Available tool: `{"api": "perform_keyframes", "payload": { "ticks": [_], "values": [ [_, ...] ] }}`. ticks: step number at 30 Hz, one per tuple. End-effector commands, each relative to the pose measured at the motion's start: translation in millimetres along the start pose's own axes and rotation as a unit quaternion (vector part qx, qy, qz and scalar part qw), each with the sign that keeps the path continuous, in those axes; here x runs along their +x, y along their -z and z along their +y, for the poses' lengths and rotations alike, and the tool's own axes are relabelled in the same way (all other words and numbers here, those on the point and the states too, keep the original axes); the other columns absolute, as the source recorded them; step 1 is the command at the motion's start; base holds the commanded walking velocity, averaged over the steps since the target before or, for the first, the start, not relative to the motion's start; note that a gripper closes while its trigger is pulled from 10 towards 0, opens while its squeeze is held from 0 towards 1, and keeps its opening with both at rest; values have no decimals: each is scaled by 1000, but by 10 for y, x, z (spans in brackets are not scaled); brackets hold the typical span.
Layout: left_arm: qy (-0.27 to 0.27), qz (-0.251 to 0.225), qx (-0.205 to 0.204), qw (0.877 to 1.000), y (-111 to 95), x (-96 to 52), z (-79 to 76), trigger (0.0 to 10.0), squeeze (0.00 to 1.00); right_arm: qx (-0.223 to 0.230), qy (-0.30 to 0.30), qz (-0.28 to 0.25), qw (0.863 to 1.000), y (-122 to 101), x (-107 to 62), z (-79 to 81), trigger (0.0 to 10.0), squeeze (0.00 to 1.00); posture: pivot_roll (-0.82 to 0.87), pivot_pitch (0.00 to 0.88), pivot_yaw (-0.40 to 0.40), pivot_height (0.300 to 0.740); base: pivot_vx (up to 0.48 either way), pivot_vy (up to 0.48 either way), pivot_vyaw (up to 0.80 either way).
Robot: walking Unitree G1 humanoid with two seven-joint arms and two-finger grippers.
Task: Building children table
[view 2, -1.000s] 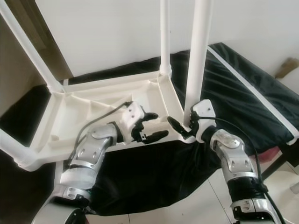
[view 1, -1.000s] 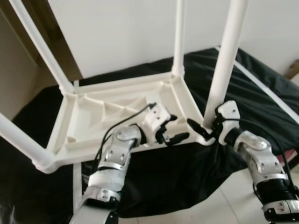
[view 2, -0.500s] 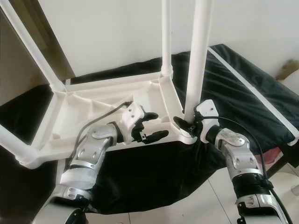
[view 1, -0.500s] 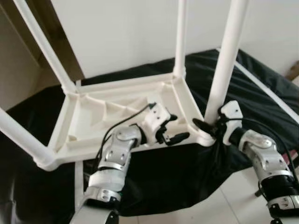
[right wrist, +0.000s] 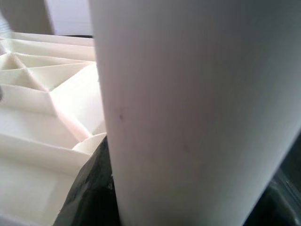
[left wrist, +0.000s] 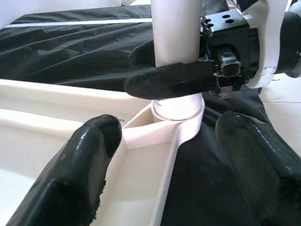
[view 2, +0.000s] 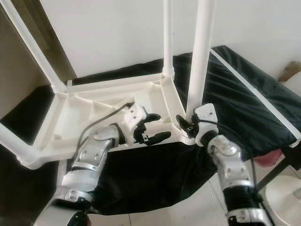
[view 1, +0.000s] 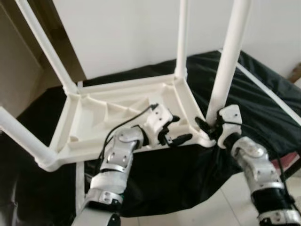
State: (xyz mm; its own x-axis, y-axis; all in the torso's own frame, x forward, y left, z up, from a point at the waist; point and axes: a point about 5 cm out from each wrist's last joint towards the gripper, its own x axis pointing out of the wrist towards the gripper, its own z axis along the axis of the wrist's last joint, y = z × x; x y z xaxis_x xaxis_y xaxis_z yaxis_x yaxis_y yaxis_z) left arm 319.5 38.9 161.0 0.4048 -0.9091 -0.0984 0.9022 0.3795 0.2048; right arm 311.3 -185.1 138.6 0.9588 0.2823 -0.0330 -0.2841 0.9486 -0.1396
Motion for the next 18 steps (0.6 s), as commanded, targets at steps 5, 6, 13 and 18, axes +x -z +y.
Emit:
{"api": "perform_keyframes", "payload": {
  "ticks": [5,6,13,18],
  "values": [
    [-127,8,-2,992,35,-45,103,10000,0,54,104,69,991,204,-71,53,10000,0,-98,0,84,740,0,0,0],
    [-129,8,-3,992,39,-47,99,10000,0,57,134,70,987,196,-79,76,10000,0,-96,0,74,740,0,0,0],
    [-133,4,-10,991,56,-42,57,10000,0,112,256,79,957,159,-52,375,10000,0,-88,0,52,740,0,0,0],
    [-134,4,-10,991,59,-43,47,10000,0,108,249,75,960,113,-50,396,10000,0,-87,0,50,740,0,0,0]
  ]
}}
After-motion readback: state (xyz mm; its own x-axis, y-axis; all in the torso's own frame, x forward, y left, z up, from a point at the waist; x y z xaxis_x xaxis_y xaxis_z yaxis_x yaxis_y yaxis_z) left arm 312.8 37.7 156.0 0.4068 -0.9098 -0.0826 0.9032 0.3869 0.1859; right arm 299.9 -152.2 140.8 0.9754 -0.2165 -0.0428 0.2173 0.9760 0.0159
